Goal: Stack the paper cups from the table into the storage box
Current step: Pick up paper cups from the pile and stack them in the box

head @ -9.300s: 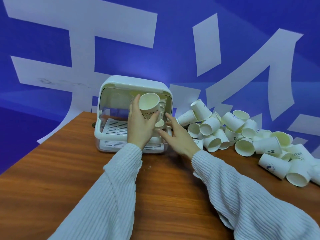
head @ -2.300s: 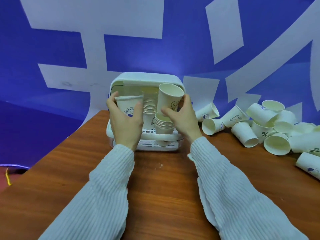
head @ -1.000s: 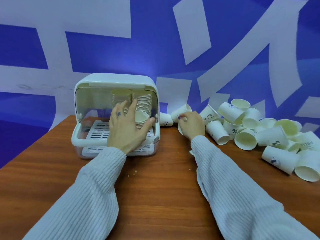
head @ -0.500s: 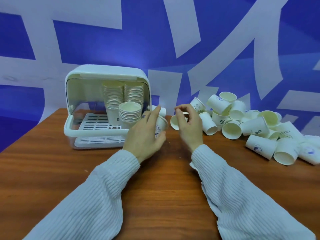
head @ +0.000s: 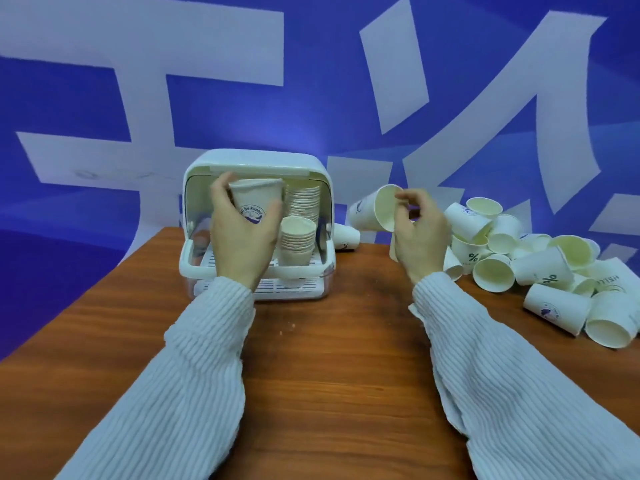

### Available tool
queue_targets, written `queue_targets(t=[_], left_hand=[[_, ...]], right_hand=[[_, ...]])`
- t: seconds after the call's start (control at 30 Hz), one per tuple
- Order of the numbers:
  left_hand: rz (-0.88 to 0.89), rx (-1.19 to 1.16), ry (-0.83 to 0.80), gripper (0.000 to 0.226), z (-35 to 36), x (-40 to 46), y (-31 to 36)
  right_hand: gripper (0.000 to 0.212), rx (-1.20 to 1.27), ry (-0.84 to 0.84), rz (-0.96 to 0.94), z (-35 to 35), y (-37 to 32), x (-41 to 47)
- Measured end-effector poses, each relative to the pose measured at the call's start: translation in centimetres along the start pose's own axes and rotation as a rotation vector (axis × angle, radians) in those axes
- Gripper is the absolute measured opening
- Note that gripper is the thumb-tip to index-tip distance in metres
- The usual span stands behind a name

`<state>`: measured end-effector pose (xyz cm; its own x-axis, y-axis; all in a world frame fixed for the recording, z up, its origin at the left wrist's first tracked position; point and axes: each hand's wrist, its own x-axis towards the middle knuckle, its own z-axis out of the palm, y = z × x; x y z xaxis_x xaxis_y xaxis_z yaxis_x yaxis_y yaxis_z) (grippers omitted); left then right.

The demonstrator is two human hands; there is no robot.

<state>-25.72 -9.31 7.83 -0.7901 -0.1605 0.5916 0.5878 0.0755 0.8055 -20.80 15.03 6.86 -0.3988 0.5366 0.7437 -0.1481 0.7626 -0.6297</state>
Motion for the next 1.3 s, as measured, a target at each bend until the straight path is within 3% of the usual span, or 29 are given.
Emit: queue_targets(t=[0.07, 0.13, 0.47, 0.53, 0.63, 0.77, 0.83, 0.93, 1.03, 1.13, 1.23, 1.3], left_hand=[[-0.029, -0.046, 0.067, 0.065, -0.7, 0.8, -0.4], [-0.044, -0.055, 0.096, 0.066, -1.1, 1.3, -0.8], [-0.049, -0.095, 0.073, 0.061, -1.0, 1.5, -1.2], [-0.071, -0.117, 0.038, 0.062, -0.9, 1.6, -1.6], [-0.074, -0.157, -0.012, 0.062, -0.4, 1.8, -2.1], [-0.015, -0.013, -0.119, 0.064, 2.0, 2.9, -2.2], [0.028, 0.205, -0.268, 0.066, 3.0, 3.1, -2.9], [0.11, 0.749, -0.49, 0.081, 3.4, 2.0, -4.1], [0.11, 0.824, -0.498, 0.093, 3.2, 0.8, -4.6], [0.081, 0.704, -0.511, 0.096, 3.2, -0.1, -5.1], [0.179, 0.629, -0.417, 0.089, 3.4, -0.7, -5.6], [0.252, 0.56, -0.306, 0.086, 3.5, -0.9, -5.5]], right_hand=[[0.01, 0.191, -0.06, 0.021, 1.1, -3.7, 0.7], [0.009, 0.203, -0.166, -0.007, 3.0, -6.4, 1.2], [0.026, -0.379, -0.654, -0.095, 9.8, -7.5, 0.5], [0.021, -0.385, -0.664, -0.062, 10.3, -6.5, -0.3], [0.02, -0.196, -0.616, 0.061, 9.8, -5.7, -0.3], [0.024, 0.038, -0.488, 0.168, 7.8, -4.8, -0.4], [0.021, 0.049, -0.472, 0.189, 7.1, -3.5, -0.8], [0.02, 0.028, -0.408, 0.223, 5.7, -0.6, -0.9], [0.028, -0.185, -0.346, 0.206, 4.1, 2.6, 0.1], [0.041, -0.595, -0.465, 0.104, 3.6, 6.7, 2.0], [0.034, -0.863, -0.635, 0.002, 3.3, 9.5, 3.4], [0.027, -0.862, -0.581, -0.016, 2.8, 9.2, 3.4]])
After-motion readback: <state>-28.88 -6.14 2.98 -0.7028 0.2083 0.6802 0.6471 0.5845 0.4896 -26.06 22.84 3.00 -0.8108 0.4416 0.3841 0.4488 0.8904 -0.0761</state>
